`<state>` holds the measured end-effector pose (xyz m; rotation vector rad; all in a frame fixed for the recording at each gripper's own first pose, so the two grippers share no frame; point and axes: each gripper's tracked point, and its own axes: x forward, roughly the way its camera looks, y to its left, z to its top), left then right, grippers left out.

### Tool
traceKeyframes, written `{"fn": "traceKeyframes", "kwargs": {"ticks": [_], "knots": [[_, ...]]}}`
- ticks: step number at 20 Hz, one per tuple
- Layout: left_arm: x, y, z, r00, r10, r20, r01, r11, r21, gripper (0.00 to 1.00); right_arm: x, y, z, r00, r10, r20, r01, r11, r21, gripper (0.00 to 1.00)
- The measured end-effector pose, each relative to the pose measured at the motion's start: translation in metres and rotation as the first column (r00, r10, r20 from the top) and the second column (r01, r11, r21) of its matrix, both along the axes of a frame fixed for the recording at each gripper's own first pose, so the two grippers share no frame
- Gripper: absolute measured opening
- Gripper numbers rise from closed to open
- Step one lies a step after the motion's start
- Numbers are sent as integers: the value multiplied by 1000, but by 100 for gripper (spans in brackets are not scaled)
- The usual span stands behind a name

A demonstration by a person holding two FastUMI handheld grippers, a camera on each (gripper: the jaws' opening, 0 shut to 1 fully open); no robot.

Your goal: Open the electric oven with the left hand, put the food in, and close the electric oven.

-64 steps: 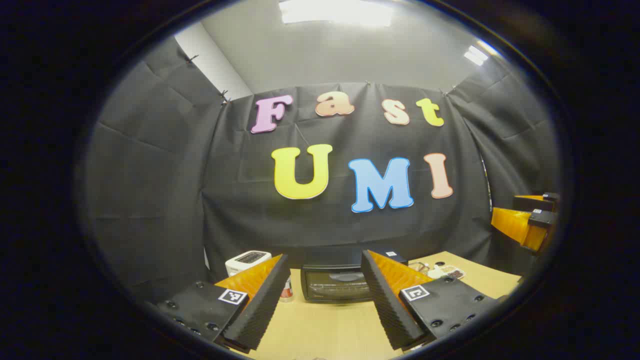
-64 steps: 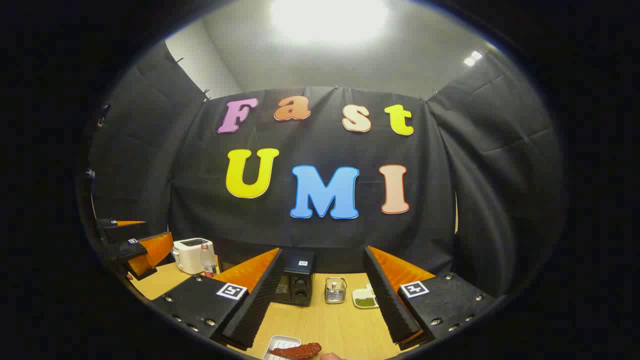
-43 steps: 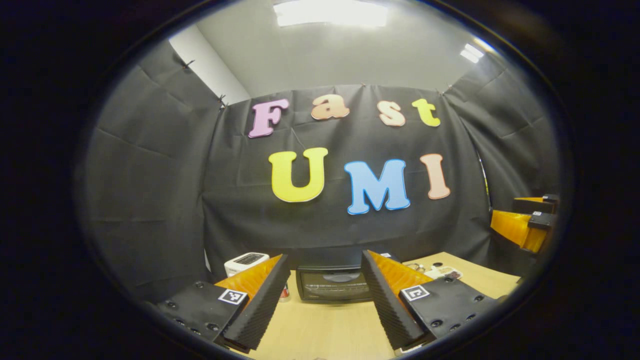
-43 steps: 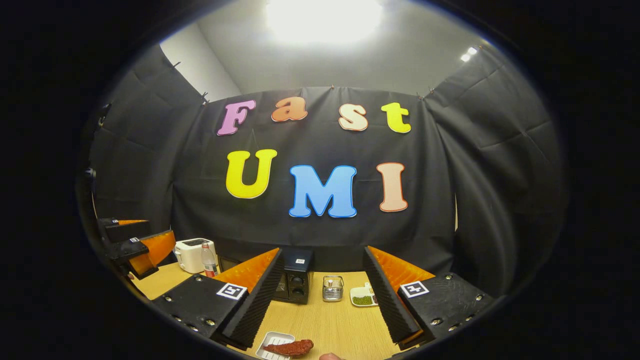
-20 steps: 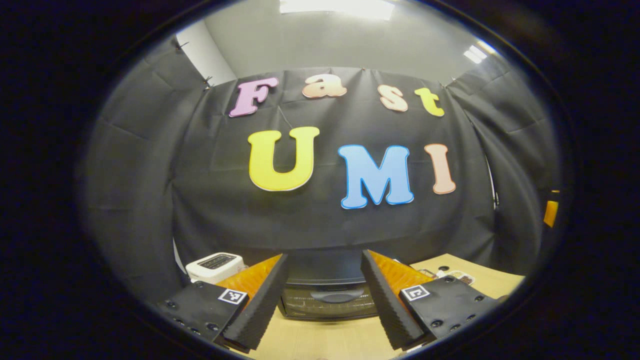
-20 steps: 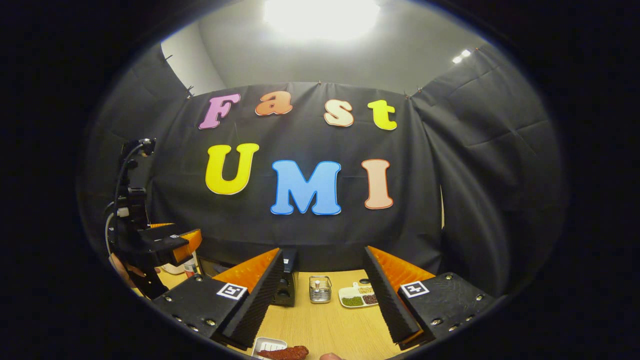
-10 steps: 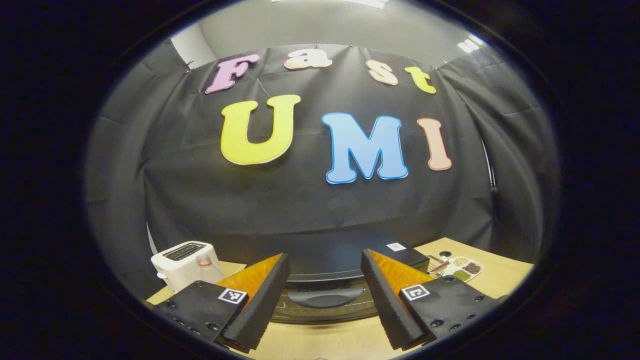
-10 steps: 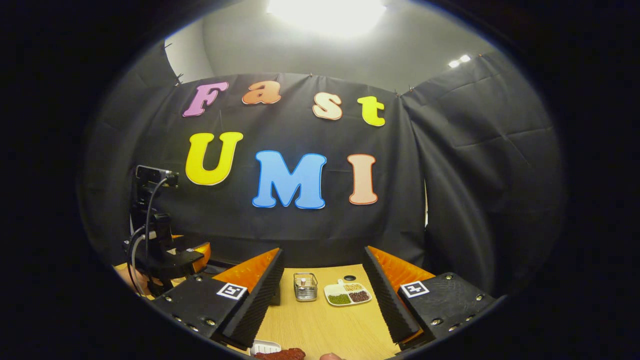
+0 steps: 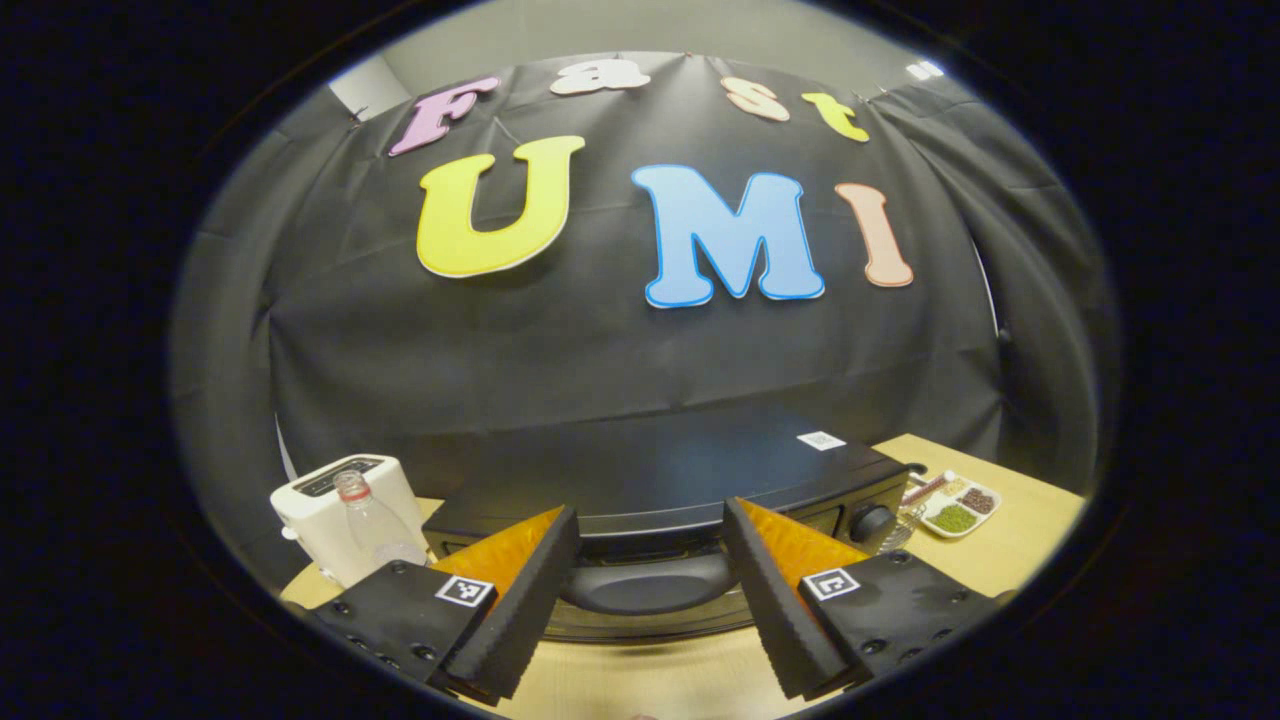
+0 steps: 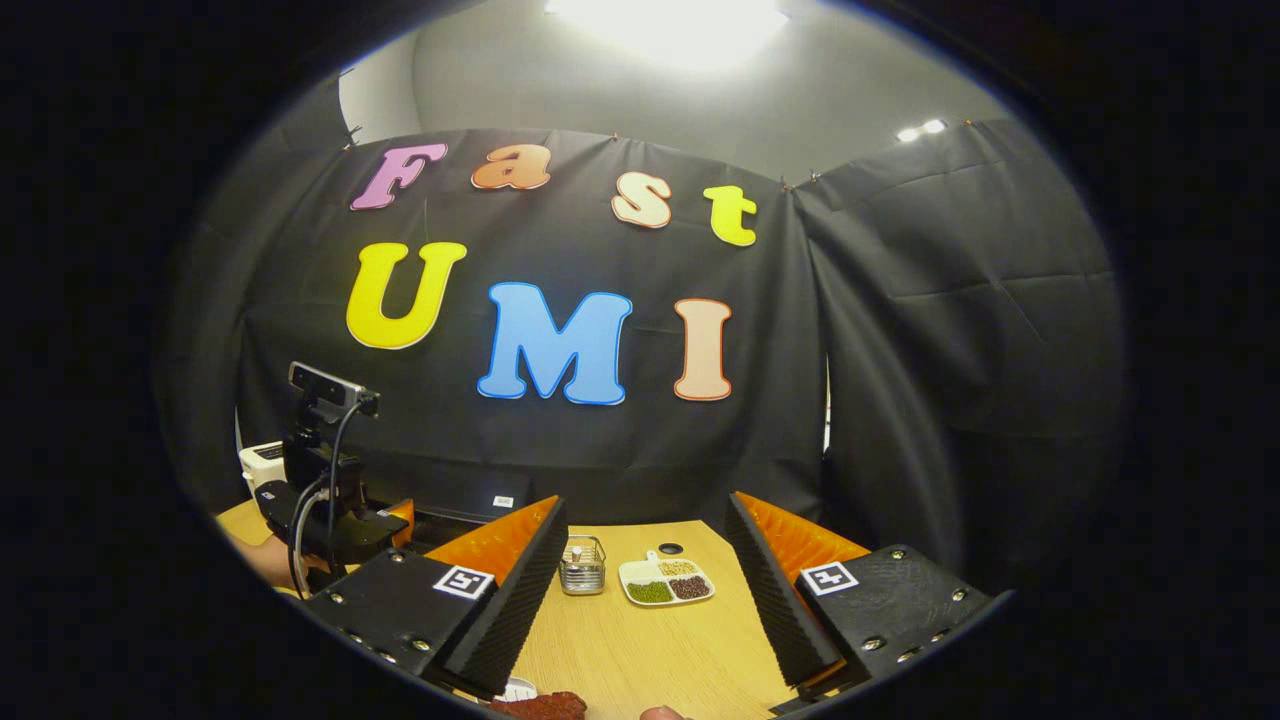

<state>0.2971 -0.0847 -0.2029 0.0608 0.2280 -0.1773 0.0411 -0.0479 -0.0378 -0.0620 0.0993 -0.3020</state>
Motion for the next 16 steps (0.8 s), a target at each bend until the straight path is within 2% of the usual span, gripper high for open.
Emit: {"fn": "traceKeyframes", "kwargs": {"ticks": [3,4,5,6,7,8,10,11,15,16], "knots": [[1,-3,-9,1000,2,2,-2,1000,20,100,1,-1,1,1000,-1,-4,1,1000,-9,96],[4,-4,-6,1000,3,17,-4,1000,19,97,1,-1,1,1000,1,-5,-1,1000,-14,96],[2,-3,-10,1000,10,12,-10,1000,23,100,1,-1,1,1000,5,-6,-5,1000,-19,96],[3,-3,-8,1000,15,25,-15,1000,15,97,2,-1,1,1000,8,-8,-8,1000,-21,96],[2,-2,-9,1000,21,18,-21,1000,12,100,1,-1,2,1000,12,-8,-12,1000,-21,96],[1,-2,-9,999,25,22,-25,1000,1,96,2,-1,2,1000,16,-7,-16,1000,-21,96],[-3,-2,-11,999,34,12,-34,999,-16,96,1,-1,4,1000,25,-3,-25,999,-20,96],[-6,-2,-12,999,37,8,-37,999,-23,100,2,-1,4,1000,29,-2,-29,999,-20,96],[-23,0,-14,999,42,10,-42,999,-16,93,1,-3,7,999,47,8,-47,999,-16,96],[-29,0,-15,999,42,10,-42,999,-13,97,-1,-3,8,998,54,11,-54,998,-13,92]]}}
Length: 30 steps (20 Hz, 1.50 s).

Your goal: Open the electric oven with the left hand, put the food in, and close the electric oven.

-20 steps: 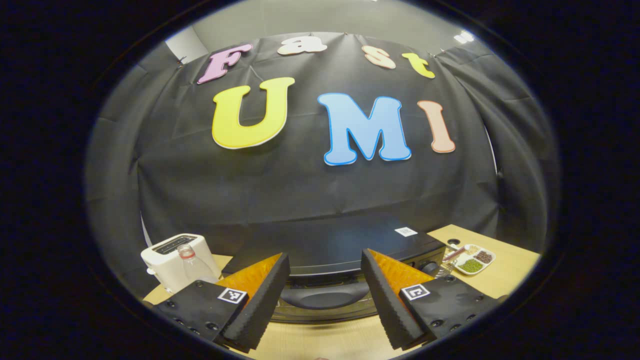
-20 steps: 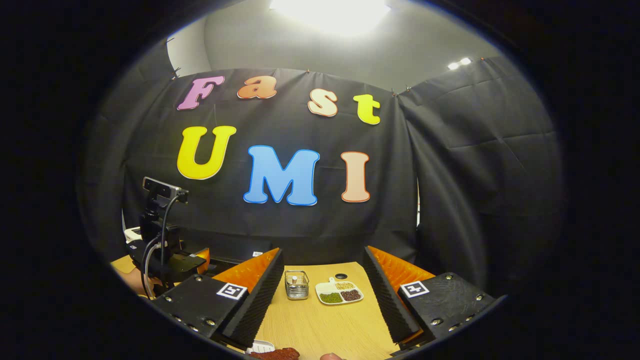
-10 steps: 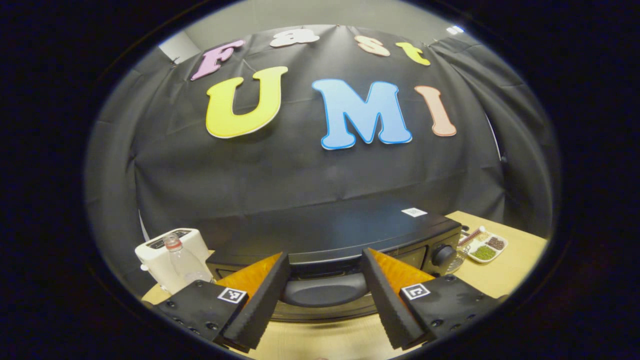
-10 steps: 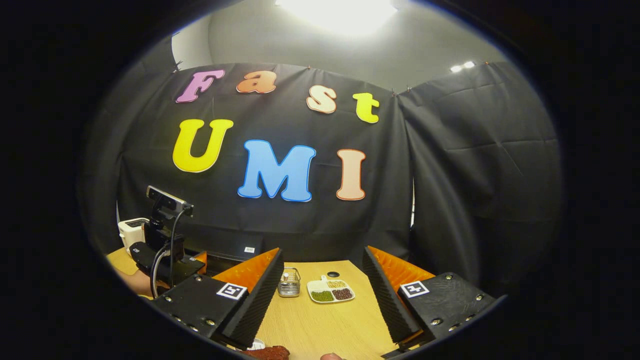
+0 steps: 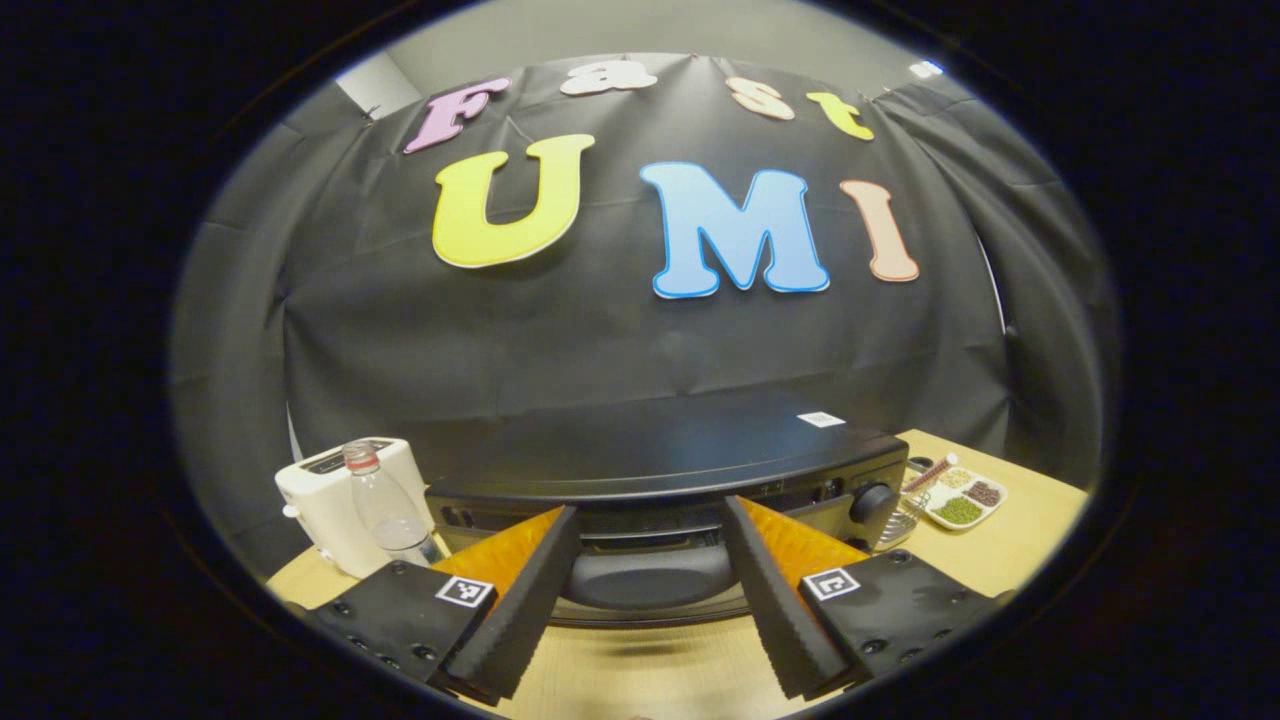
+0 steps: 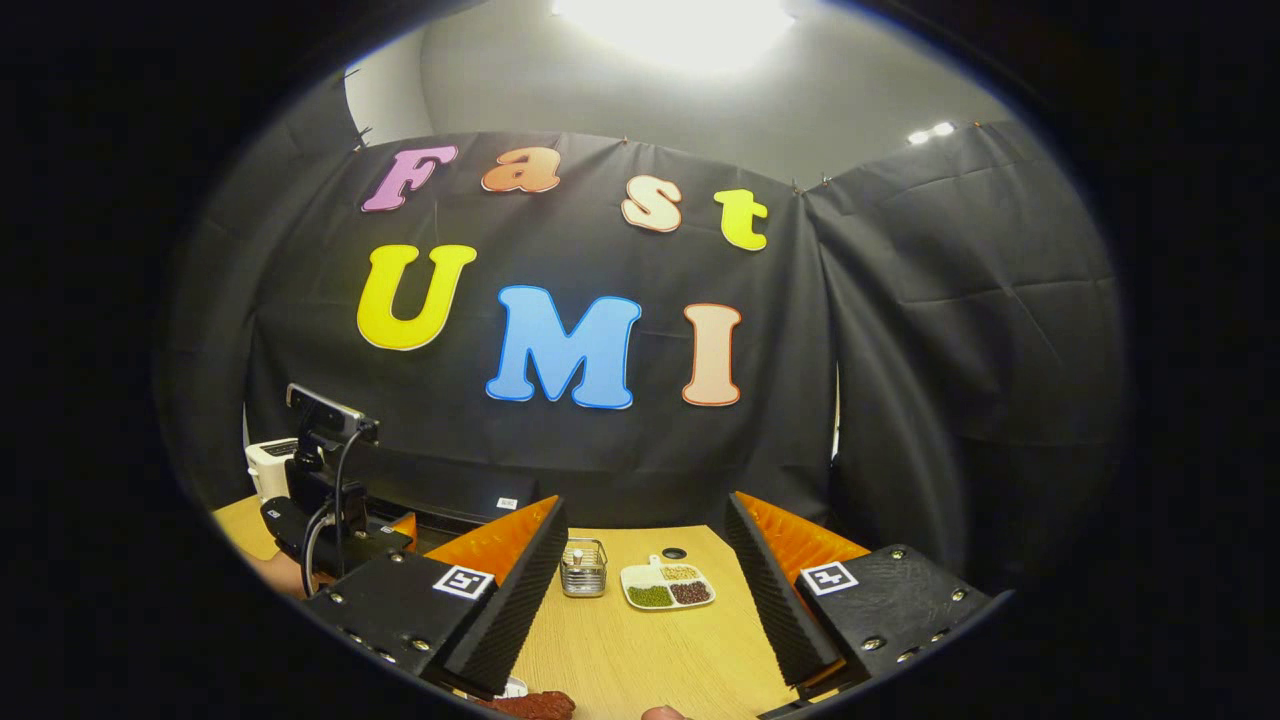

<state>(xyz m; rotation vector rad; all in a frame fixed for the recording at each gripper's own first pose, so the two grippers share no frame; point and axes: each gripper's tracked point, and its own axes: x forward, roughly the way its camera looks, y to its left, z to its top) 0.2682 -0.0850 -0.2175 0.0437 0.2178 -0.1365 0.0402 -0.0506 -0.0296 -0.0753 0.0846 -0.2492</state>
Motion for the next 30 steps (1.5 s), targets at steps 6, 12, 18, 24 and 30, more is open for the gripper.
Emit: {"fn": "traceKeyframes", "kwargs": {"ticks": [6,12,18,24,30], "knots": [[-32,2,-10,1000,1,-26,-1,1000,11,97,-3,2,2,999,41,6,-41,999,0,96],[-58,4,-27,998,12,-66,-10,1000,29,92,-14,-5,-1,999,47,-6,-47,999,8,96],[-79,4,-42,995,20,-96,-16,999,40,96,-21,-7,-4,998,59,-20,-59,998,7,96],[-94,2,-58,991,28,-134,-22,999,43,100,-28,-10,-10,997,69,-40,-69,998,13,96],[-108,-3,-77,982,29,-185,-22,999,39,97,-33,-14,-14,996,76,-52,-75,997,27,96]]}}
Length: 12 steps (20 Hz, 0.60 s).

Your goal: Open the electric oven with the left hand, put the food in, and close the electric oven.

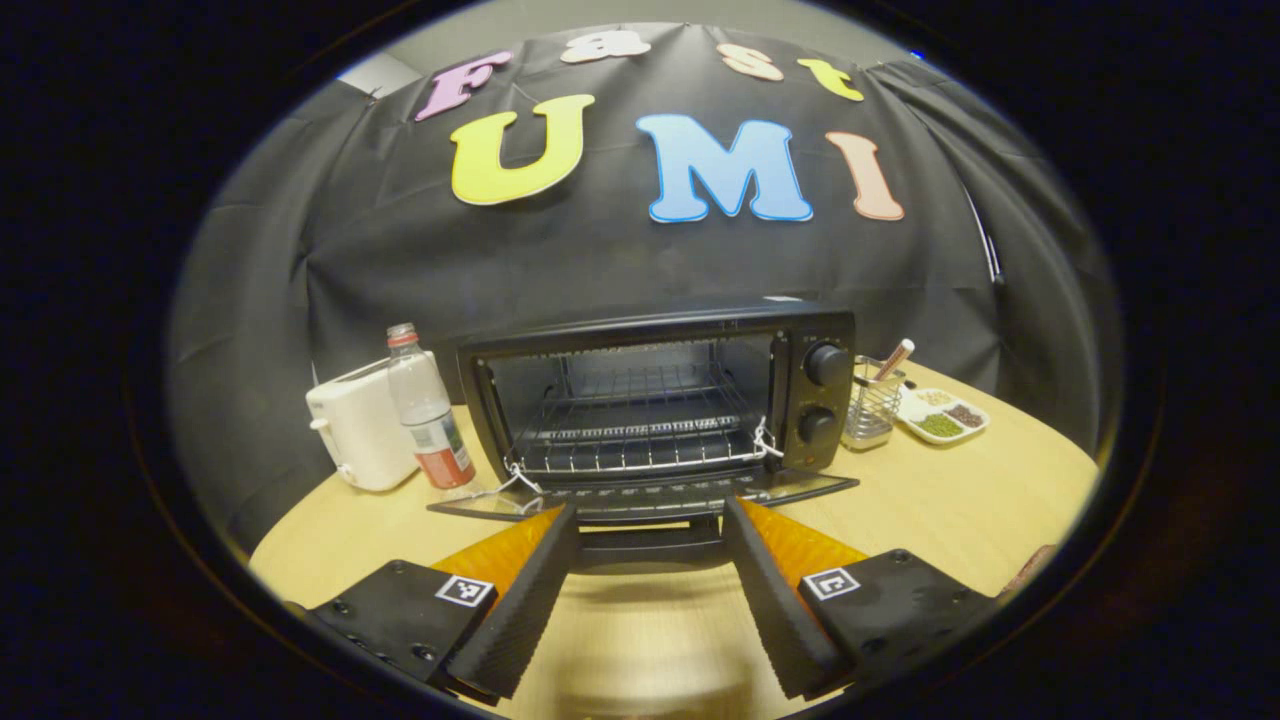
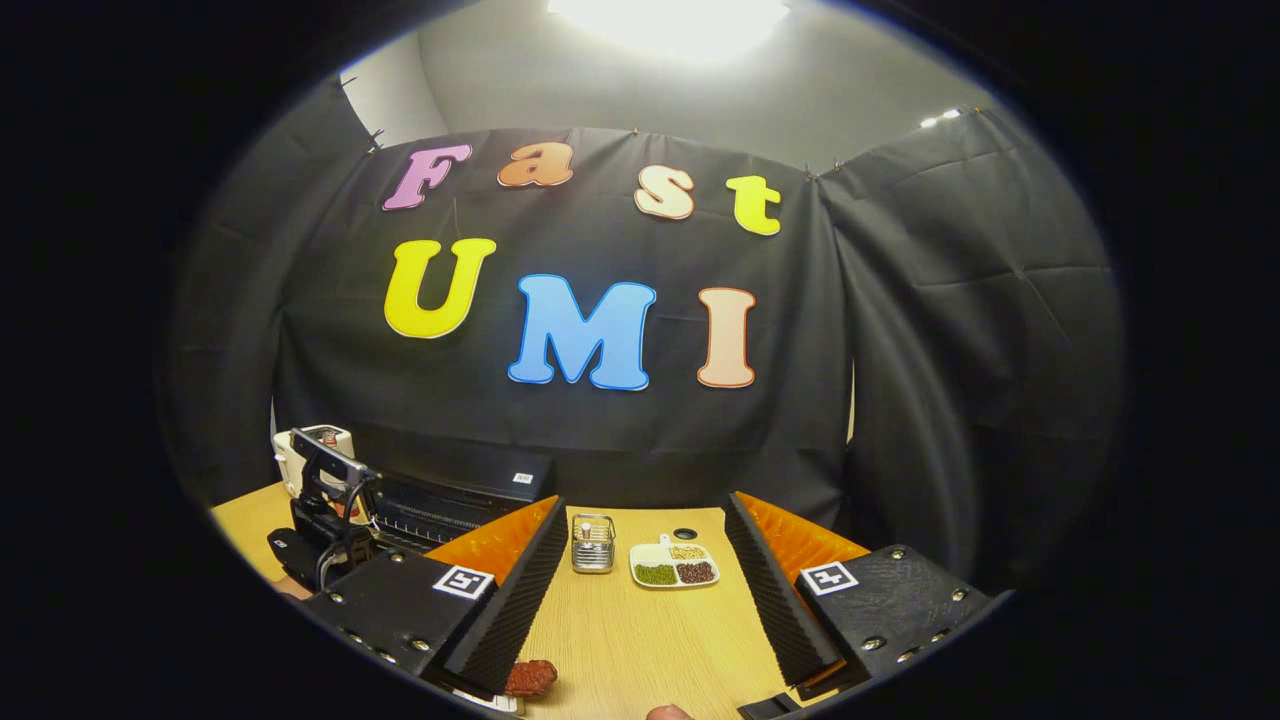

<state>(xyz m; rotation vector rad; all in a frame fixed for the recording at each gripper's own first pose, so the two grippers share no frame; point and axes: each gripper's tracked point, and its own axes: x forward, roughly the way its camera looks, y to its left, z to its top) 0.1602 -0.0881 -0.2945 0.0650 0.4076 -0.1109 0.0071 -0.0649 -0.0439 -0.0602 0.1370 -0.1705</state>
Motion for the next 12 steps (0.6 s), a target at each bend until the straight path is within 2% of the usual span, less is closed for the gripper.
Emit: {"fn": "traceKeyframes", "kwargs": {"ticks": [1,2,3,4,8,9,10,12], "knots": [[-3,-1,-4,1000,-2,-7,2,1000,4,94,0,-1,-1,1000,2,-2,-2,1000,2,96],[-5,-2,-8,1000,-4,-15,4,1000,7,97,-1,0,-2,1000,3,-5,-3,1000,4,96],[-8,-2,-12,1000,-5,-25,5,1000,11,94,-1,-1,-2,1000,5,-8,-5,1000,6,96],[-11,-2,-17,999,-5,-34,6,1000,14,97,-2,-2,-4,1000,6,-10,-6,1000,8,96],[-19,-6,-33,997,-11,-76,12,1000,14,97,-2,-3,-6,1000,14,-21,-14,1000,4,96],[-23,-7,-35,996,-12,-83,13,1000,12,100,-2,-2,-7,999,22,-24,-21,1000,5,96],[-26,-8,-37,996,-14,-90,15,1000,12,97,-2,-1,-8,999,28,-24,-28,1000,7,96],[-34,-11,-35,995,-18,-97,20,1000,16,97,1,0,-7,999,41,-18,-40,999,17,96]]}}
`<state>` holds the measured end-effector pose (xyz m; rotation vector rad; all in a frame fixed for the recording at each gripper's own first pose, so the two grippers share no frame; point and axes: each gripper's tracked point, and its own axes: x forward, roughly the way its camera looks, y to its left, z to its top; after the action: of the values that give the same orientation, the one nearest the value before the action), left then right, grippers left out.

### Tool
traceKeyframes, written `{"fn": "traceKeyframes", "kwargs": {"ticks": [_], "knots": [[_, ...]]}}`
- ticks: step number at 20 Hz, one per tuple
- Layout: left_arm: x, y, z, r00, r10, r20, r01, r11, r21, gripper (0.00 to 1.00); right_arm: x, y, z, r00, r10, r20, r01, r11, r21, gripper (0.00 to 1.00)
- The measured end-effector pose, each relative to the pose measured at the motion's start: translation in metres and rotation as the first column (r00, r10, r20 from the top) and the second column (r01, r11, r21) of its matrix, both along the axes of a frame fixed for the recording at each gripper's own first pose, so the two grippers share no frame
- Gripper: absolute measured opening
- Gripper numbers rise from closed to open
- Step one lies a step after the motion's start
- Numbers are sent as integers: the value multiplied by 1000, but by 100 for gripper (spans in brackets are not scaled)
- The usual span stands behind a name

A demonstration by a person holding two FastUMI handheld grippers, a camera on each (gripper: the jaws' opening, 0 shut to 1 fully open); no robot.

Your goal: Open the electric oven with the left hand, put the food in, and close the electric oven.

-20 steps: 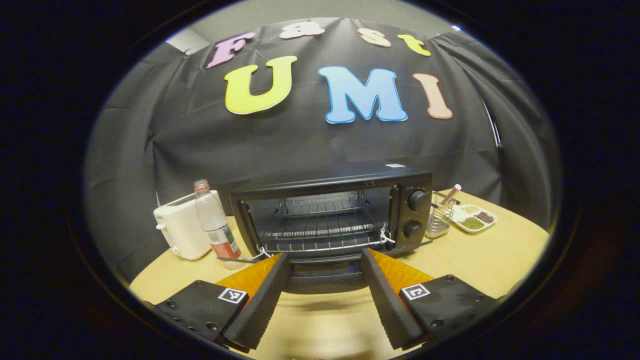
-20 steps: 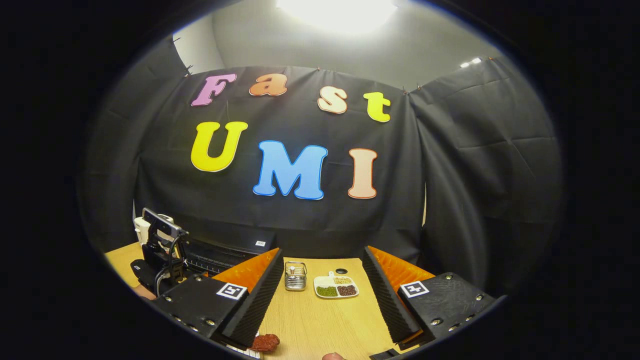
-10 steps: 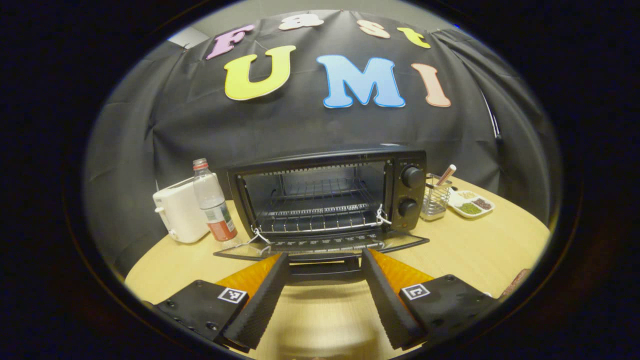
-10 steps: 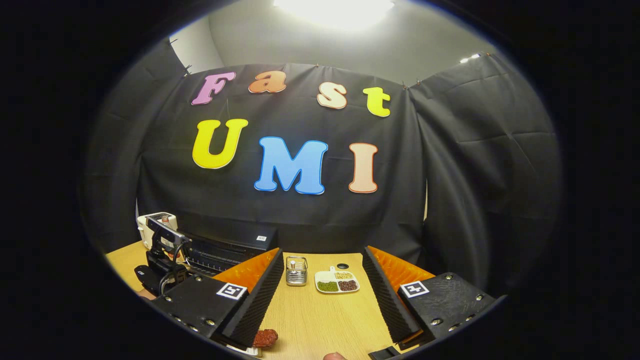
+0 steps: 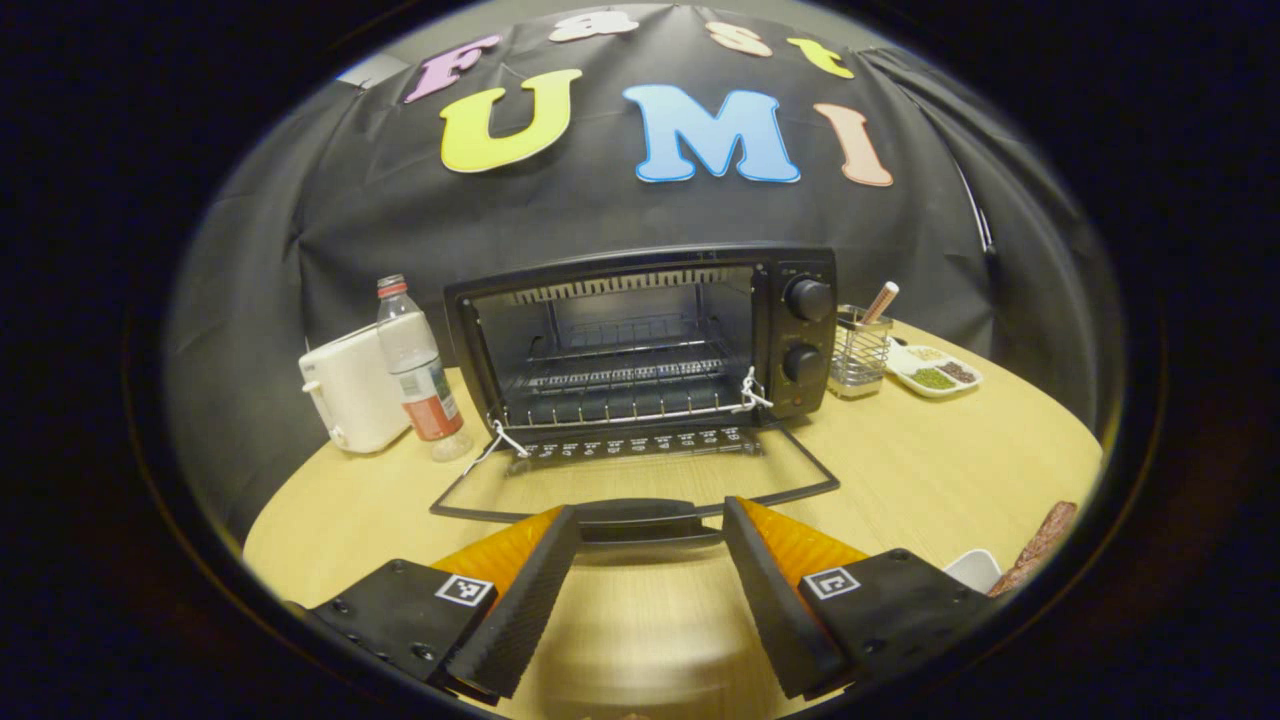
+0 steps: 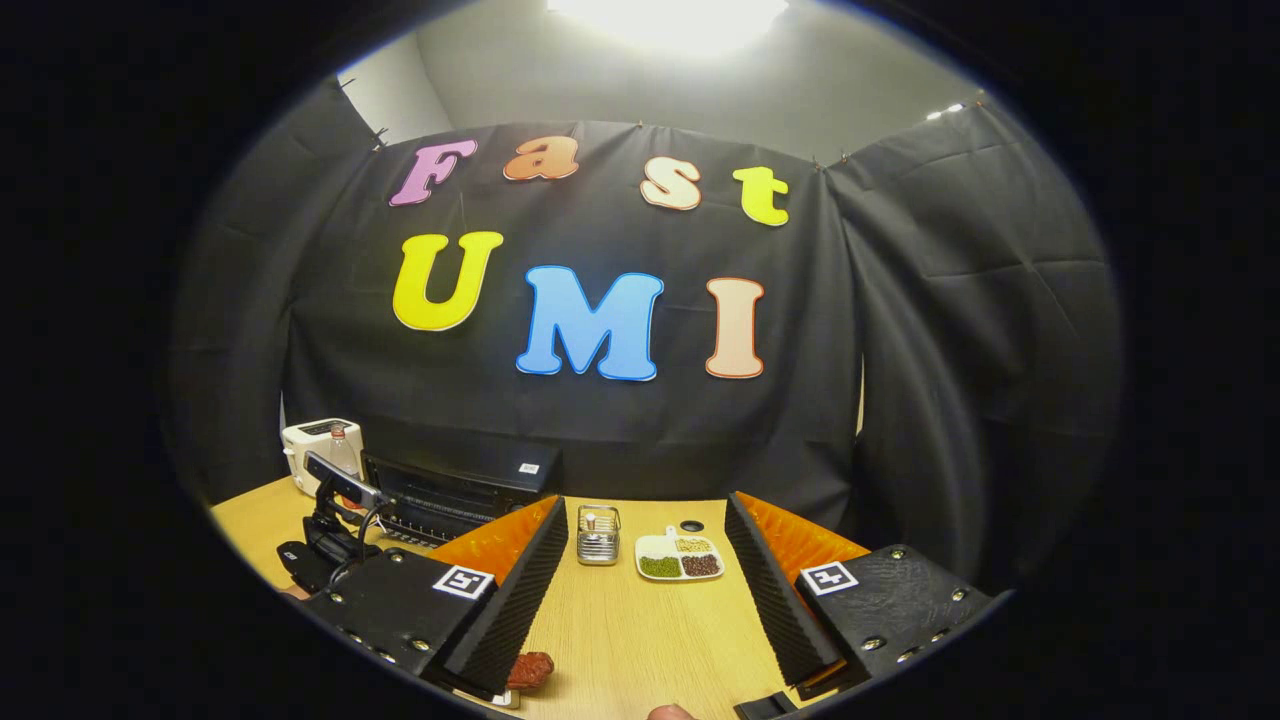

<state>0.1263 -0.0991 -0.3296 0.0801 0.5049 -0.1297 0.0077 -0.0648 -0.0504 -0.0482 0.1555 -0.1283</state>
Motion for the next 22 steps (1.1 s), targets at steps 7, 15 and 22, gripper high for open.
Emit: {"fn": "traceKeyframes", "kwargs": {"ticks": [7,15,22], "knots": [[-18,15,65,994,36,100,-35,999,-16,100,7,14,-7,997,73,12,-74,995,64,96],[-46,55,199,937,106,332,-99,994,-39,92,17,31,-55,982,167,-88,-145,966,213,96],[-89,83,260,892,177,417,-163,984,-69,97,12,49,-122,932,264,-248,-173,926,336,98]]}}
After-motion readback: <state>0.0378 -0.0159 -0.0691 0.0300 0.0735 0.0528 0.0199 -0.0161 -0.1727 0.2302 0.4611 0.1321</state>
